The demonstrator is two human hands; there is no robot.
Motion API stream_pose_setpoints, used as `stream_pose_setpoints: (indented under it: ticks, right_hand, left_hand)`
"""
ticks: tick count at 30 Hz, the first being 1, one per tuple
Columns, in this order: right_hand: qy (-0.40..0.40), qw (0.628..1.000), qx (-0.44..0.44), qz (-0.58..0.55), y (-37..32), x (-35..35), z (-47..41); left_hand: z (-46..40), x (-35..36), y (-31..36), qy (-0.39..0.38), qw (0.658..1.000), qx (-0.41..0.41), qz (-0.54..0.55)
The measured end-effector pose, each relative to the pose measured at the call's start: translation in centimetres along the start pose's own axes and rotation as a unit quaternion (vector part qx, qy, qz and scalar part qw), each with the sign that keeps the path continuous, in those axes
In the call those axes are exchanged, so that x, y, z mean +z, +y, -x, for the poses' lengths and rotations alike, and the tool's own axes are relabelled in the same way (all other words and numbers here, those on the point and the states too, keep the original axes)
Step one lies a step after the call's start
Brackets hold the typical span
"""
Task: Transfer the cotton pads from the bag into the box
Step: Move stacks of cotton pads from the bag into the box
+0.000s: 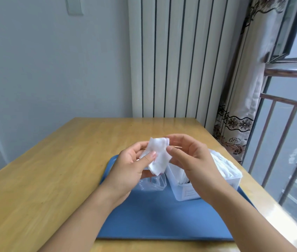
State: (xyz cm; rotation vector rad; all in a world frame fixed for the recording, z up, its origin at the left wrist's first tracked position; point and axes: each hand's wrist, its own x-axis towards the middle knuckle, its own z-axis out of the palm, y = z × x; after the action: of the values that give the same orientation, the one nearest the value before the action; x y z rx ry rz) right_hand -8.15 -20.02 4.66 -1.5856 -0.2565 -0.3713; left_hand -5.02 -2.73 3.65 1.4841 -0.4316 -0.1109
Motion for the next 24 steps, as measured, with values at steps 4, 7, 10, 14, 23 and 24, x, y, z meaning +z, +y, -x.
stream_pose_setpoints:
  ticks: [4, 7, 10, 14, 23, 24]
  right_hand:
    - [0.038, 0.999, -0.011, 0.016, -0.2, 0.0, 0.0]
    - [0.055, 0.998, -0.005, 0.017, -0.1, 0.2, -0.1]
    - [0.074, 0.997, 0.021, -0.004, 0.1, 0.2, -0.3]
    - [0.080, 0.994, 0.045, -0.064, 0.0, -0.1, -0.3]
    - [0.105, 0.985, 0.031, -0.132, -0.9, -0.4, -0.4]
    - [0.107, 0.983, 0.028, -0.149, -1.0, -0.6, -0.5]
  left_hand:
    - [0.0, 0.7, -0.5, 0.019, 1.000, 0.012, -0.008]
    - [0.0, 1.0, -0.8, 0.024, 0.999, 0.026, -0.011]
    - [0.1, 1.2, -0.7, 0.009, 0.999, 0.009, 0.036]
    - [0.0, 1.3, -0.5, -0.027, 0.991, -0.037, 0.123]
    - [-0.4, 1.2, -0.5, 0.011, 0.965, -0.074, 0.253]
    - [-0.4, 1.2, -0.5, 0.012, 0.963, -0.076, 0.260]
